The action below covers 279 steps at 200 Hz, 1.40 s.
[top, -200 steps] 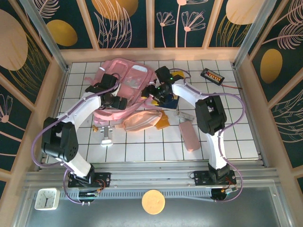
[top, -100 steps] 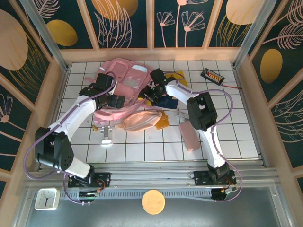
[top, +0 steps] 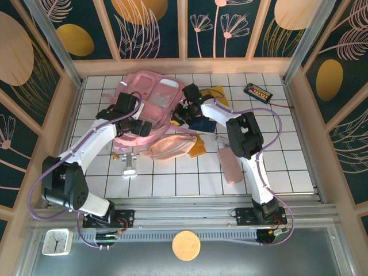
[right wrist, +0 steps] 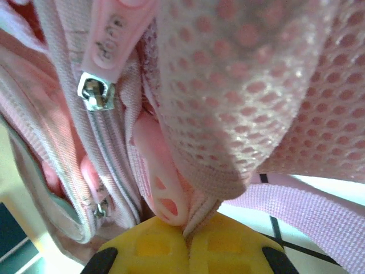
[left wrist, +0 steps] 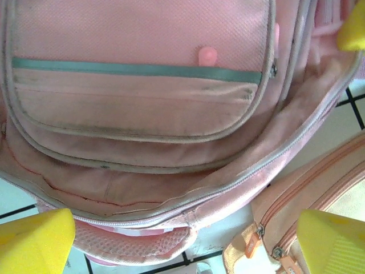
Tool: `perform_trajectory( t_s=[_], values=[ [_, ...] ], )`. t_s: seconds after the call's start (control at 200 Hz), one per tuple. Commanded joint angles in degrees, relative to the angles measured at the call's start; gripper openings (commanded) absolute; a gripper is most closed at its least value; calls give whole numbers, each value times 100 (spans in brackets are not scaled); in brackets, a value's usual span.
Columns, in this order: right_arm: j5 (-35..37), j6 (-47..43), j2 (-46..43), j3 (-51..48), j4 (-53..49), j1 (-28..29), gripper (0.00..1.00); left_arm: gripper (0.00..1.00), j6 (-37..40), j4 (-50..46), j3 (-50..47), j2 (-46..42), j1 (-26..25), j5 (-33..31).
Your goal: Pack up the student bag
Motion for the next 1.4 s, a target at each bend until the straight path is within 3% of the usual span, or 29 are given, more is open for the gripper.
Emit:
perform_trajectory(
  t_s=[0.0, 0.395, 0.54, 0.766, 0.821, 0.911, 0.991, 1.011, 1.036, 1.106, 1.161, 1.241, 1.391],
  values=[
    [-165, 179, -187, 397, 297, -37, 0, 99, 405, 110, -126, -185, -20, 165],
    [-327, 307, -937, 883, -57, -78, 0, 99, 1218, 434, 16, -15, -350, 64],
    [-539, 196, -1136, 890, -142, -365, 0, 99, 1410, 608, -295, -73, -358, -405],
    [-819, -211, -1269, 928, -585, -590, 0, 90, 1446, 806, -356, 145, -356, -384],
    [-857, -301, -1308, 886, -628, -618, 0, 77, 1388, 807, -249, 300, -359, -202],
    [-872, -493, -1336, 807, -715, -653, 0, 32, 1265, 807, -42, 576, -358, 104],
    [-875, -742, -1440, 621, -709, -688, 0, 5, 1178, 781, 113, 766, -357, 317],
    [-873, -821, -1482, 539, -674, -693, 5, 1, 1167, 772, 144, 787, -359, 361],
    [-865, -920, -1538, 461, -617, -701, 11, 0, 1152, 760, 173, 802, -356, 387],
    [-671, -1351, -1807, 97, -503, -744, 42, 0, 1112, 773, 206, 754, -358, 405],
    [-600, -1690, -2042, -234, -371, -796, 55, 0, 1103, 776, 214, 645, -354, 478],
    [-567, -2069, -2410, -882, -19, -870, 60, 0, 1081, 690, 299, 553, -358, 659],
    [-794, -2612, -2898, -1916, 747, -961, 60, 0, 983, 590, 431, 478, -355, 947]
  ],
)
